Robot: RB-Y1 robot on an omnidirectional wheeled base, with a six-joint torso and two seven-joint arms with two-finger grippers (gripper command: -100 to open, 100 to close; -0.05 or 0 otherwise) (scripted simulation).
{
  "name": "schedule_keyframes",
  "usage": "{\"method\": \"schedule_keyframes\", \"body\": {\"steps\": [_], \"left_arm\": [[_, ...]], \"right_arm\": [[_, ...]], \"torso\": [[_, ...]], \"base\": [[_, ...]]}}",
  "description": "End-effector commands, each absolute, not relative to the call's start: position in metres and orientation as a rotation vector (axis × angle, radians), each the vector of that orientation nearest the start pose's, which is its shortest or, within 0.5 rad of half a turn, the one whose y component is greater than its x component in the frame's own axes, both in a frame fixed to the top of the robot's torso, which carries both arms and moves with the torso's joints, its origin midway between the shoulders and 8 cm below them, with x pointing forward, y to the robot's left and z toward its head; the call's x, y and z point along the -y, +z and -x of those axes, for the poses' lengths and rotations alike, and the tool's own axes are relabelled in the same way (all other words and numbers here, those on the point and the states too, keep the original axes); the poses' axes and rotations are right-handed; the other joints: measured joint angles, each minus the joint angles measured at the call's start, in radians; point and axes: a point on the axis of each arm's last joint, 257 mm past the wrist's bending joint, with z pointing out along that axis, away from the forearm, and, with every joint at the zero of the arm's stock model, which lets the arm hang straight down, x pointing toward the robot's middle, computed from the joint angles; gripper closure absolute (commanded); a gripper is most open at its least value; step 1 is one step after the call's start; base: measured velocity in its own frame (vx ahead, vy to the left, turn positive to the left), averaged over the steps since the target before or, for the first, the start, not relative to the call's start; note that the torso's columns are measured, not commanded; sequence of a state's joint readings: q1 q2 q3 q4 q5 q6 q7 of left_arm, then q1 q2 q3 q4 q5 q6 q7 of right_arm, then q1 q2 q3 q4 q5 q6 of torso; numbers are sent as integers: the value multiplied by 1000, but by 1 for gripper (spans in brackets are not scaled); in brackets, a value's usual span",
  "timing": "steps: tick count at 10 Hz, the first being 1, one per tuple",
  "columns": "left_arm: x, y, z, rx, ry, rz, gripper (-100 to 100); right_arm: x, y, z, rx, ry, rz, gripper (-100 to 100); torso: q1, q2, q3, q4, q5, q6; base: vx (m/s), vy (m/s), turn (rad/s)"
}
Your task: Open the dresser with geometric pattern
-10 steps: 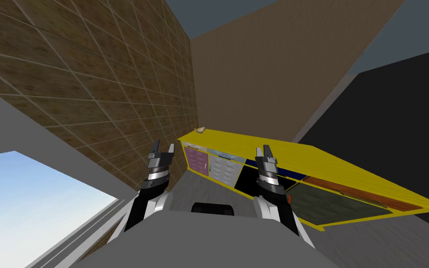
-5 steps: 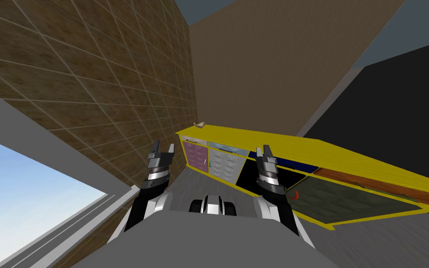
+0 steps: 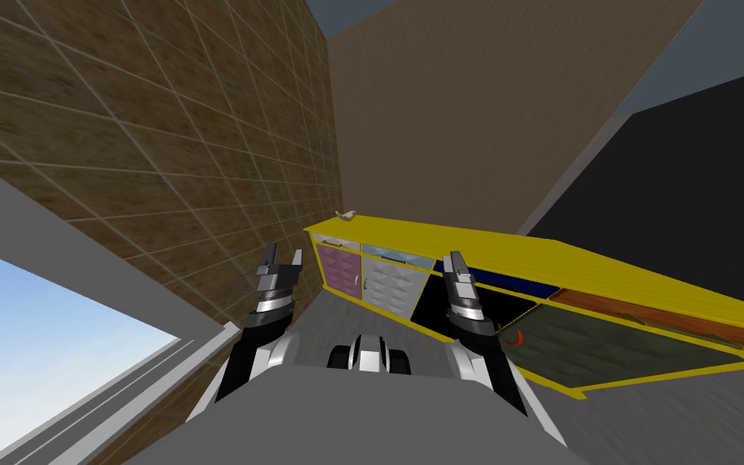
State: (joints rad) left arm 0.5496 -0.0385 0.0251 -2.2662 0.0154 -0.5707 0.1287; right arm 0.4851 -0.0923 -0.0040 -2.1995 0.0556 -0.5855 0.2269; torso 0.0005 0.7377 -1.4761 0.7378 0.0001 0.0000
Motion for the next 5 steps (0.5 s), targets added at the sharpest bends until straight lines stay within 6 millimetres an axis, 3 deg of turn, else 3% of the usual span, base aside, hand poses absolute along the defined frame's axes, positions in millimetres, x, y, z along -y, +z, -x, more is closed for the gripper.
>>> {"method": "schedule_keyframes", "body": {"steps": [1, 5], "left_arm": [[-297, 16, -328, -522, -1388, 724, 0], [-297, 16, -328, -522, -1387, 724, 0]], "right_arm": [[262, 5, -350, -782, 986, -351, -100], [263, 2, -354, -801, 869, -253, -100]], "torso": [[0, 0, 0, 0, 0, 0], [-1, 1, 0, 0, 0, 0]], "base": [[31, 47, -27], [20, 35, -13]]}}
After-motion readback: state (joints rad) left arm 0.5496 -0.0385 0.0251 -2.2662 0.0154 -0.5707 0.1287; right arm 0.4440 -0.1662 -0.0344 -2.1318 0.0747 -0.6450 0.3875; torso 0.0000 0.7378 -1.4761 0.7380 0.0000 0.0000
